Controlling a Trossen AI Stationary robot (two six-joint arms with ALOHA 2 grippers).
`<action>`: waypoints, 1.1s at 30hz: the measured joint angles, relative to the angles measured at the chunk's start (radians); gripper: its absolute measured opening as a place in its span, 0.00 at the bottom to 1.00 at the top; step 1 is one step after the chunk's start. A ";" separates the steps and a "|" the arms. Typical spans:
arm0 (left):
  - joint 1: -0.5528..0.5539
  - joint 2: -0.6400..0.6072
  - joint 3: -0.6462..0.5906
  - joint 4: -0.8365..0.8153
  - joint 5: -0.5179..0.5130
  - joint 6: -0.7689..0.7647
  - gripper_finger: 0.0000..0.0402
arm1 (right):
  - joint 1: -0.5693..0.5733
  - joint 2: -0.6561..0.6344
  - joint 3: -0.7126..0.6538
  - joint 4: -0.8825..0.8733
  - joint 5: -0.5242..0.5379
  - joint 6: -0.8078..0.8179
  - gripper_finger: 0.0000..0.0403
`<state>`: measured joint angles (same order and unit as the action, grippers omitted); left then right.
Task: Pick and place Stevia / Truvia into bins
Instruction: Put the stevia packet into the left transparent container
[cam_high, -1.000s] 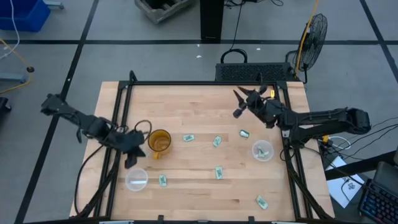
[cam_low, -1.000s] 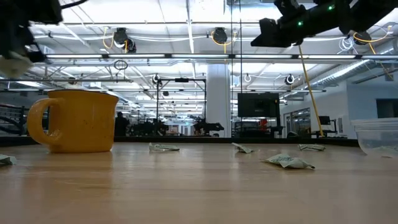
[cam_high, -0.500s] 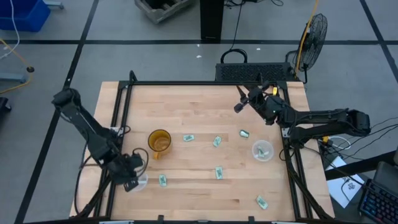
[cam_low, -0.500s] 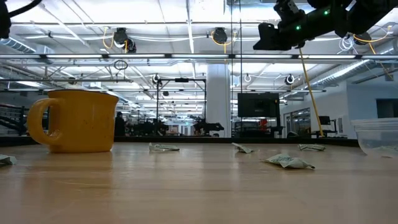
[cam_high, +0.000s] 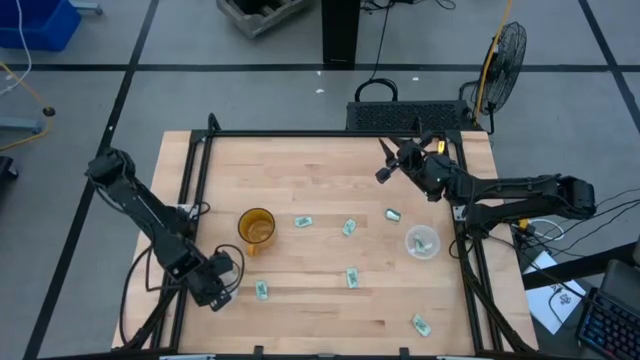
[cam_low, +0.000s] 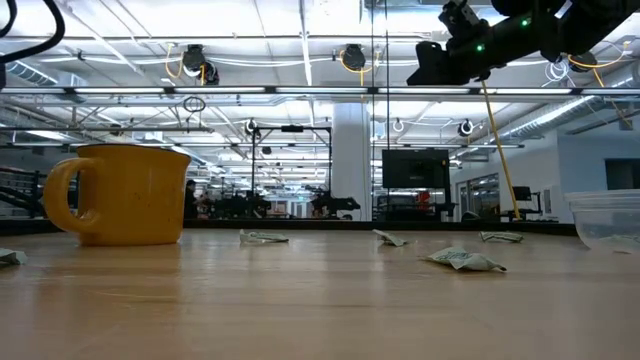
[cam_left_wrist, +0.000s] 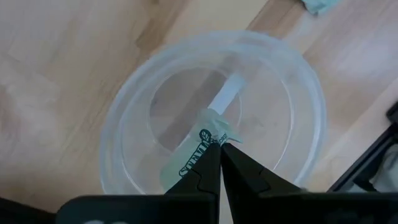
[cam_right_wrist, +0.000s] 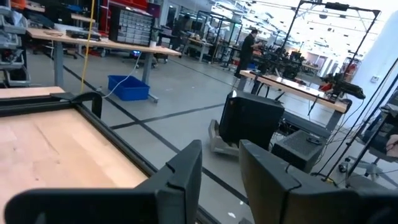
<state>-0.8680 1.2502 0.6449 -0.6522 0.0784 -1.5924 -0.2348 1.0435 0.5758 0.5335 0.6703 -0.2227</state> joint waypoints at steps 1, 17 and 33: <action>0.002 0.000 0.000 -0.001 0.000 0.000 0.05 | 0.000 0.000 0.000 0.000 -0.017 0.001 0.25; 0.017 -0.001 0.000 -0.003 -0.002 0.018 0.16 | 0.000 0.000 0.000 0.004 -0.178 0.001 0.25; 0.180 -0.088 0.000 0.054 0.044 0.192 0.35 | -0.001 0.005 0.041 -0.131 -0.601 0.032 0.25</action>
<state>-0.6876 1.1618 0.6449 -0.5980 0.1222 -1.4003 -0.2356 1.0481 0.6172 0.4024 0.0688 -0.1908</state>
